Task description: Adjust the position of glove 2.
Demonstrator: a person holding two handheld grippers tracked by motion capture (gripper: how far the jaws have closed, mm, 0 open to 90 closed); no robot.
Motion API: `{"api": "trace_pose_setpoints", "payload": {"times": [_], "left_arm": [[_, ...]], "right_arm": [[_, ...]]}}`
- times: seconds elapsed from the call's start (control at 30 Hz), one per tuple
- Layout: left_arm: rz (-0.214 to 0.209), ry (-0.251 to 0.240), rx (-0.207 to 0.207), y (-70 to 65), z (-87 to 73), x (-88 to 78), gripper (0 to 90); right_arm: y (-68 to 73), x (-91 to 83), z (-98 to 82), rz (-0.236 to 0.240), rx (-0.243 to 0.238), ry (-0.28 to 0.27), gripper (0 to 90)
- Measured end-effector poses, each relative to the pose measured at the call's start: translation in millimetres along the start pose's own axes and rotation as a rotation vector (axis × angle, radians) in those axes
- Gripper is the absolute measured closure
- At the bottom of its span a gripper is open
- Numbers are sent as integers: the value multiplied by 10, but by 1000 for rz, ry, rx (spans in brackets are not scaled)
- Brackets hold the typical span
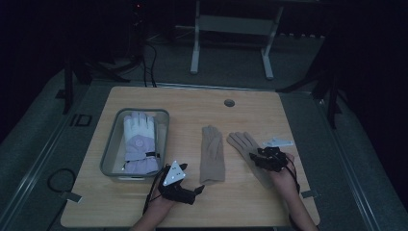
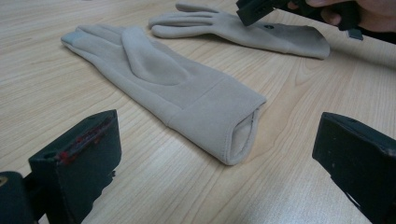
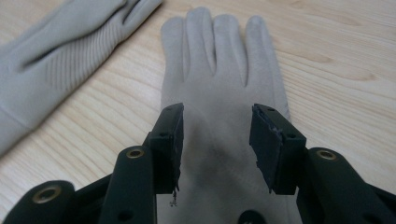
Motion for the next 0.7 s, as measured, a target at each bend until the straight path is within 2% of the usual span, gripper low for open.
{"api": "trace_pose_setpoints", "payload": {"times": [0.03,0.1,0.17,0.23,0.27,0.37,0.43,0.47,0.53,0.63,0.67,0.7], "left_arm": [[0,3,5,-2,-4,2,13],[0,5,7,-4,-6,5,13],[1,7,9,-9,-10,12,13],[-1,9,9,-16,-15,17,13],[-2,9,11,-18,-15,17,13],[-4,8,11,-27,-14,18,13],[-4,8,12,-30,-15,18,13],[-3,8,12,-29,-15,16,13],[-2,7,12,-25,-12,16,13],[-2,7,10,-21,-12,19,13],[-2,9,11,-21,-14,19,13],[-3,8,11,-24,-12,18,13]], "right_arm": [[-26,18,-5,7,-15,6,533],[-79,60,-23,44,-13,19,517],[-97,94,-40,72,-29,15,495],[-109,120,-63,80,-37,25,468],[-135,158,-91,101,-36,14,462],[-146,165,-106,112,-34,-20,526],[-148,159,-114,99,-21,-31,607],[-148,156,-115,85,-17,-35,677],[-149,158,-115,53,-8,-46,756],[-136,157,-113,23,10,-59,797],[-130,157,-102,3,52,-71,818],[-128,147,-89,-9,69,-72,822]]}}
Point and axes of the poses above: each handheld gripper's, and its own axes: x roughly forward along the jaws, z roughly out of its top, y roughly to its left, the point moved 10 cm from there along x, roughly forward along the jaws, and after that the axes turned 5 degrees about z, right-handed, at the moved point
